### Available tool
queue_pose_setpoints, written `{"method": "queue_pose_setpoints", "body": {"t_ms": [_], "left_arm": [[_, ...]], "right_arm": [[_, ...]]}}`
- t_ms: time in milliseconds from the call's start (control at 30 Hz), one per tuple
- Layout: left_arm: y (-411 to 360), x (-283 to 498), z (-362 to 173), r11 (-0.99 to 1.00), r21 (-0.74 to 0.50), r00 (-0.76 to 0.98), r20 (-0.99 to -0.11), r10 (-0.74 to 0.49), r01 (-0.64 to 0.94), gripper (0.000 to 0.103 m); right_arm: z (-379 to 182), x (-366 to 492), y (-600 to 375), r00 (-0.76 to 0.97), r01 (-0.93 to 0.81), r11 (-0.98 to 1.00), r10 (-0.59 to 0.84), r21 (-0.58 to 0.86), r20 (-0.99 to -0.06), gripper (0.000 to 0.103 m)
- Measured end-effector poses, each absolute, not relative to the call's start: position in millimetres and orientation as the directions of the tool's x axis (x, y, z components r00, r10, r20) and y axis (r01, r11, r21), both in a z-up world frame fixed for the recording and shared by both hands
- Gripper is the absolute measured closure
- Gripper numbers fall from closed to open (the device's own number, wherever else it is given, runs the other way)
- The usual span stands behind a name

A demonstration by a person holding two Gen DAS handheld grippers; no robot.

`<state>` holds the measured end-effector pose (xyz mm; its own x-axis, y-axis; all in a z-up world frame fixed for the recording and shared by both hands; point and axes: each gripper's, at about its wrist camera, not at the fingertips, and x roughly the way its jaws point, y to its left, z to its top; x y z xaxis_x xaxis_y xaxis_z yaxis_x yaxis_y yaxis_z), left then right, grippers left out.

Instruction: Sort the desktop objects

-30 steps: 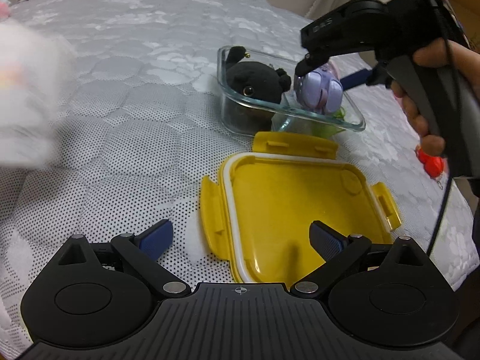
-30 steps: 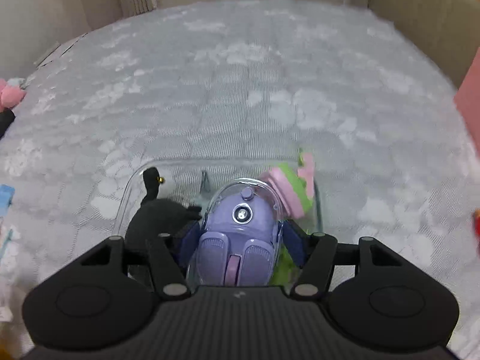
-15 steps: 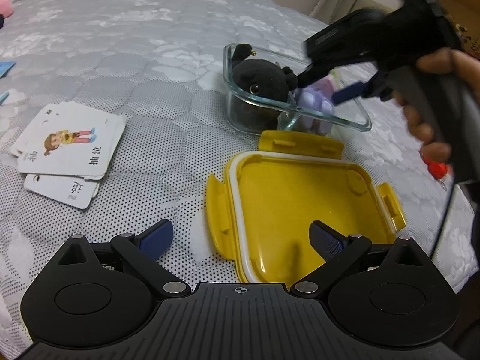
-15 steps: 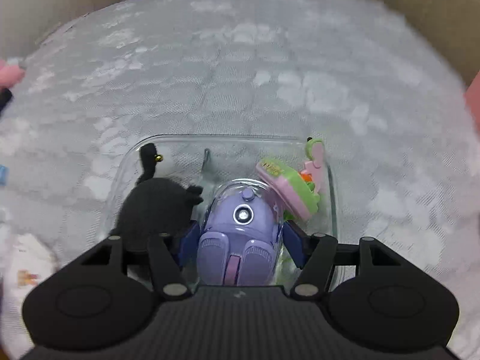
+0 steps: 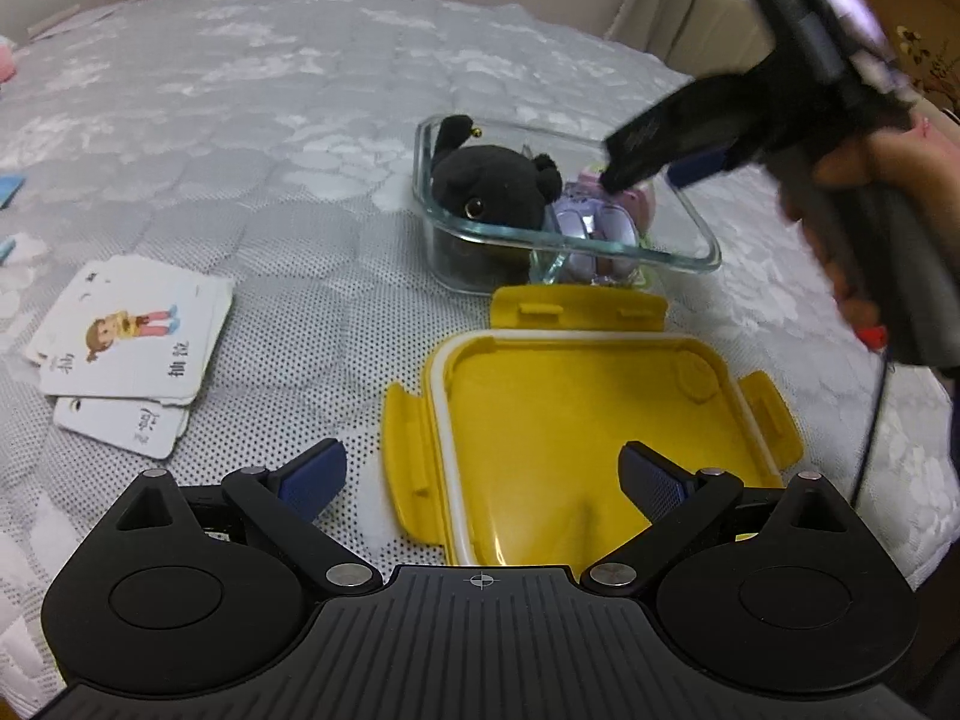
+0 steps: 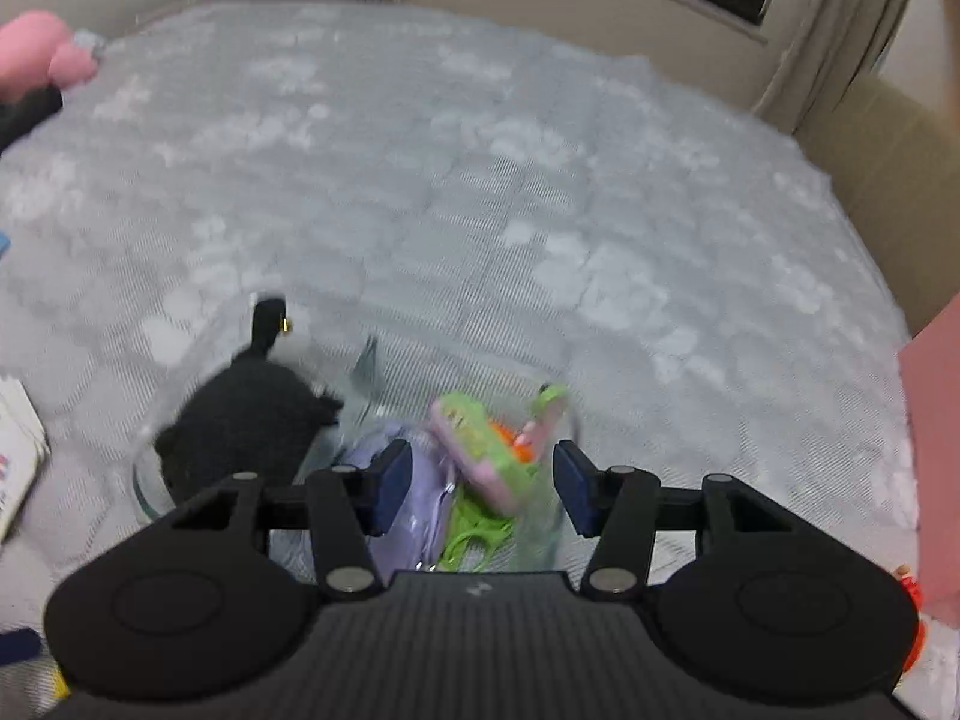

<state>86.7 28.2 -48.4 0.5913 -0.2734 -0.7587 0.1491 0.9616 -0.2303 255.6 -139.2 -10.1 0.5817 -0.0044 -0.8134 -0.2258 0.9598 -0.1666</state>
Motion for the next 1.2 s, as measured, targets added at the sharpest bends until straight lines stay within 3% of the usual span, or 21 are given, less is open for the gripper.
{"method": "queue_pose_setpoints", "body": {"t_ms": [67,100,200,233,333,367,400,567,767,1200], "left_arm": [[28.9,87.1,-48.9,0.962,-0.23,0.589,-0.761,-0.272,0.147,0.003],[29.3,87.4,-49.5,0.962,-0.229,0.587,-0.763,-0.271,0.146,0.003],[31.1,88.2,-50.7,0.962,-0.233,0.584,-0.765,-0.271,0.141,0.003],[31.5,88.5,-50.8,0.961,-0.237,0.584,-0.765,-0.274,0.14,0.003],[31.2,88.6,-50.7,0.96,-0.244,0.583,-0.763,-0.279,0.14,0.003],[30.9,88.5,-50.5,0.959,-0.245,0.582,-0.763,-0.28,0.141,0.003],[30.0,88.5,-50.4,0.959,-0.245,0.582,-0.763,-0.281,0.143,0.003],[23.2,86.7,-48.7,0.958,-0.237,0.583,-0.76,-0.287,0.162,0.003],[23.6,84.7,-47.4,0.96,-0.225,0.588,-0.759,-0.278,0.164,0.003],[25.3,80.1,-46.5,0.954,-0.251,0.588,-0.751,-0.299,0.164,0.003]], "right_arm": [[-16.0,258.2,-136.8,0.59,-0.221,0.962,0.003,-0.158,-0.807,0.039],[-17.6,259.6,-135.9,0.589,-0.217,0.965,0.007,-0.149,-0.808,0.041],[-14.5,259.6,-137.7,0.586,-0.176,0.977,0.01,-0.116,-0.81,0.069],[-12.7,259.2,-138.9,0.589,-0.158,0.979,-0.01,-0.127,-0.808,0.082],[-6.5,255.4,-152.2,0.58,-0.143,0.988,0.03,-0.066,-0.814,0.084],[-4.8,254.2,-155.8,0.579,-0.137,0.989,0.036,-0.054,-0.815,0.092],[-3.1,252.5,-157.2,0.582,-0.146,0.987,0.035,-0.062,-0.813,0.093],[-8.2,251.8,-143.9,0.598,-0.198,0.962,-0.034,-0.188,-0.801,0.079],[-23.5,261.7,-128.8,0.598,-0.212,0.945,-0.078,-0.251,-0.798,0.076],[10.2,239.8,-167.2,0.526,-0.046,0.998,0.059,0.041,-0.849,0.079]]}}
